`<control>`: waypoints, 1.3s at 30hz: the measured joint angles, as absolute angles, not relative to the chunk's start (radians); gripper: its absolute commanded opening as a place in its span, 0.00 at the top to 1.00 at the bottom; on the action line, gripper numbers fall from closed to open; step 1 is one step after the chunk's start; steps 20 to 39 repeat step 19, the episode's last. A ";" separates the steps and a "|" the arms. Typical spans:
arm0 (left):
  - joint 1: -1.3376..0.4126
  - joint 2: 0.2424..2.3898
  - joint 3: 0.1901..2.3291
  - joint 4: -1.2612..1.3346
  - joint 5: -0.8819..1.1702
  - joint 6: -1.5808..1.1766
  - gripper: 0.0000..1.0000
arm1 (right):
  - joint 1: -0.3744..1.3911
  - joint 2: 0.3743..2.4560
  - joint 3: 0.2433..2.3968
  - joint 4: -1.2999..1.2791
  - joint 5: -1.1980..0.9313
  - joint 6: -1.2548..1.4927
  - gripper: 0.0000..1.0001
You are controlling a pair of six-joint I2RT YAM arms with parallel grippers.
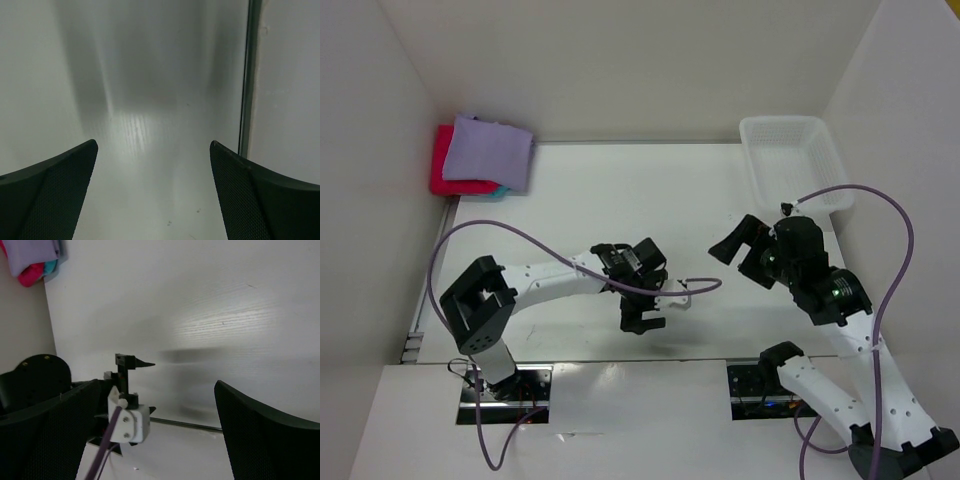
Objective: Fold and stack the t-shirts
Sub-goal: Put the neatly folded tshirt into the corner of the board with the left arm
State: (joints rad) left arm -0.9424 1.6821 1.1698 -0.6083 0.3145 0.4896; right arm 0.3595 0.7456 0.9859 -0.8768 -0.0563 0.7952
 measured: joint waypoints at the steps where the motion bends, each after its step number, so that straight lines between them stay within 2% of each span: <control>1: -0.955 1.684 1.162 -0.609 0.313 0.493 0.01 | 0.360 0.740 0.982 -0.872 -0.061 0.797 0.01; 39: -0.973 1.695 1.163 -0.598 0.299 0.499 0.01 | 0.360 0.751 0.941 -0.815 -0.113 0.811 0.01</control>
